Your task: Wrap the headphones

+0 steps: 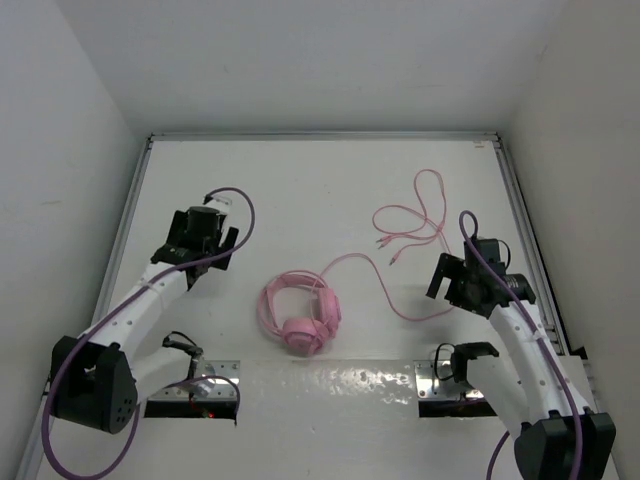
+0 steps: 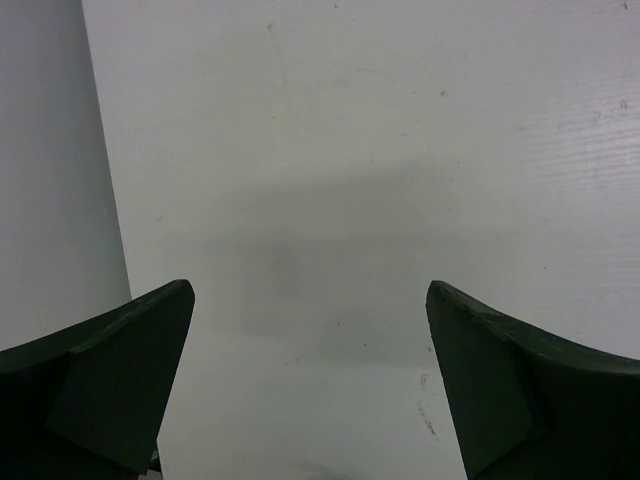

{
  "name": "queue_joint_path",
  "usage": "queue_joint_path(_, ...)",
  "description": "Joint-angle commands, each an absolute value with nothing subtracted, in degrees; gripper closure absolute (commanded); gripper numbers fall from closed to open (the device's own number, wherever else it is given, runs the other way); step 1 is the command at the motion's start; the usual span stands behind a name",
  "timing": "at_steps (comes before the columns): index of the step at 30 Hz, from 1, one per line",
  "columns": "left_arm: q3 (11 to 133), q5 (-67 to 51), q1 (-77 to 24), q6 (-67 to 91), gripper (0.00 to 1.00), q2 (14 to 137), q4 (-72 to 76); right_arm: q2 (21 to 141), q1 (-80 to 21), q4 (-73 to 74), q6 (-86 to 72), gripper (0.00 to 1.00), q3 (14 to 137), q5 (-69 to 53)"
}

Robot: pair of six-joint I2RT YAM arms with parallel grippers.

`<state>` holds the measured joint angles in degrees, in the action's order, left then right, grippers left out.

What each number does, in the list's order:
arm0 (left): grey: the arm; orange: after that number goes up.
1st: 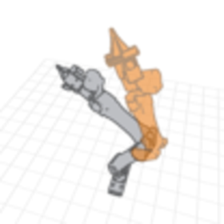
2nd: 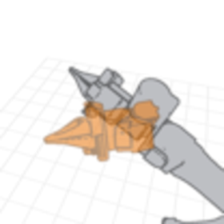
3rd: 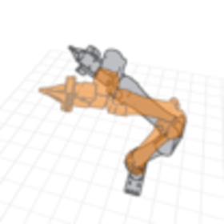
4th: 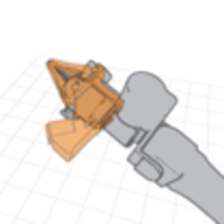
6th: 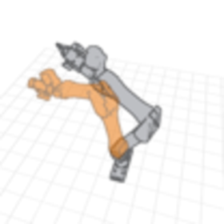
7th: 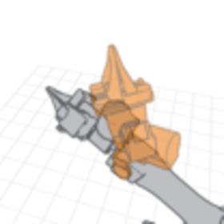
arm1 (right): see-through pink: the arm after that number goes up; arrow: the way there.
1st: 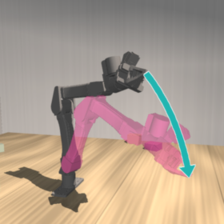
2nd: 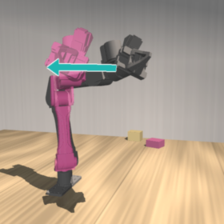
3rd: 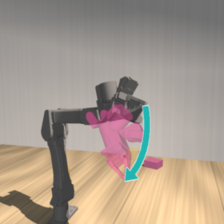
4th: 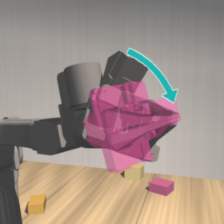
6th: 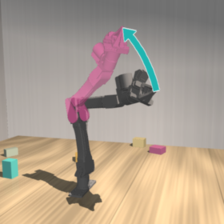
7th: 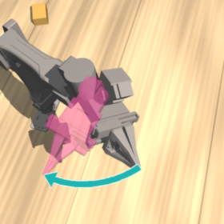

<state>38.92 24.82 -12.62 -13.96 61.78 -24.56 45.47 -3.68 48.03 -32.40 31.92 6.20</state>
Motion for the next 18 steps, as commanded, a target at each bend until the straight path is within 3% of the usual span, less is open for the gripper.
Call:
queue_joint_path(1,44.70,20.93,-11.78,-17.30,0.00,62.39,-26.26,45.00,-3.69,46.32,-32.43,0.01,32.87,6.16)
queue_joint_path(3,48.93,10.63,-11.87,-24.64,0.02,63.45,-30.30,44.91,-3.69,46.32,-32.43,0.01,33.05,4.93)
queue_joint_path(5,57.45,-0.21,-12.39,-29.16,0.18,66.43,-39.26,45.00,-3.69,44.23,-31.47,0.01,33.74,3.96)
queue_joint_path(7,65.17,-10.88,-17.62,-31.02,0.21,70.90,-46.80,45.17,-3.69,43.68,-31.38,0.01,34.88,0.73)
queue_joint_path(11,65.14,-5.81,-34.87,-31.38,0.15,75.76,-49.31,45.00,-3.69,42.19,-30.41,0.01,35.86,-2.63)
queue_joint_path(18,60.91,-0.62,-36.74,-27.95,0.09,84.19,-44.39,43.25,-3.78,40.87,-30.50,0.01,36.30,-3.60)
